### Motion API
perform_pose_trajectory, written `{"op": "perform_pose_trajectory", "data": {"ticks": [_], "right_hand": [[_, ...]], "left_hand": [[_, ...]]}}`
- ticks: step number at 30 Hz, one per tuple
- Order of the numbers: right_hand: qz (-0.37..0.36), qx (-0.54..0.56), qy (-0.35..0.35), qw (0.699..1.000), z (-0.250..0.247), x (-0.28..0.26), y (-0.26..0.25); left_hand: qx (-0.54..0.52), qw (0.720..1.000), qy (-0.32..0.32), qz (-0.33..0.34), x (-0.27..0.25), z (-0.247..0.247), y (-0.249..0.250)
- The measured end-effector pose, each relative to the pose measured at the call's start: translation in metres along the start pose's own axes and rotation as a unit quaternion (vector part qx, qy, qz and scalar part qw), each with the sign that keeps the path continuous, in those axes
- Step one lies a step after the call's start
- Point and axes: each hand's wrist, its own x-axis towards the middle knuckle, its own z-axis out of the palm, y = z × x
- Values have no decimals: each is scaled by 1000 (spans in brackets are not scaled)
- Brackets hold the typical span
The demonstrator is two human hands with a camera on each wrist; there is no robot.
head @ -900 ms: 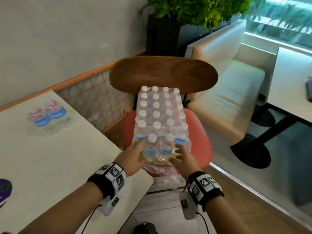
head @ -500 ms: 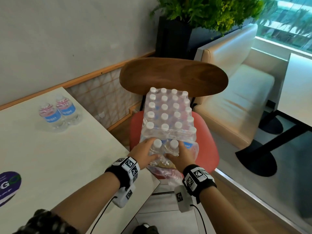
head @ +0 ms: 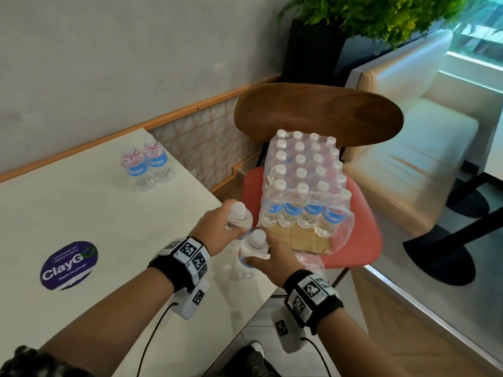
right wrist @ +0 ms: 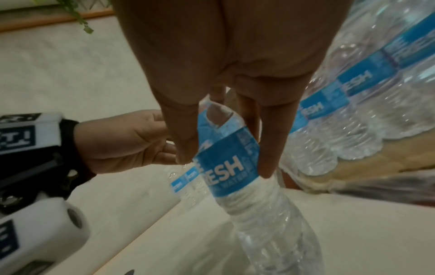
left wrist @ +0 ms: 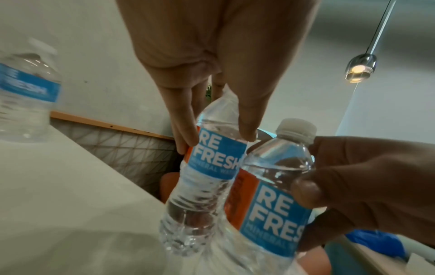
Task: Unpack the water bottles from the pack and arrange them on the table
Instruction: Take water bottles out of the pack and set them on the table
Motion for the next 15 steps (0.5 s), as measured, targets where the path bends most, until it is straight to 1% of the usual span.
{"op": "perform_pose_trajectory", "data": {"ticks": [4, 6, 9, 10, 12, 13, 14, 15], "right_hand": [[-33, -26, -19, 999, 27, 6, -13], [-39, -31, -21, 999, 35, 11, -18], [-41, -39, -33, 998, 35, 14, -21], [-30, -54, -39, 997, 30, 15, -18], [10, -76, -24, 997, 13, 18, -7], [35, -71, -1, 997, 1, 20, 0], [58, -51, 39, 996, -12, 25, 8], [83, -32, 87, 992, -25, 30, 15]], "left_hand": [[58, 997, 4, -54, -11, -8, -22], [36, 997, 18, -71, -12, -9, -33], [-4, 997, 13, -72, -13, -9, -43], [-14, 998, 20, -66, -14, -8, -45], [-26, 997, 68, -25, -17, -6, -41], [-22, 995, 94, 7, -18, -5, -37], [-10, 994, 106, 33, -17, -4, -33], [7, 994, 97, 45, -17, -2, -27]]}}
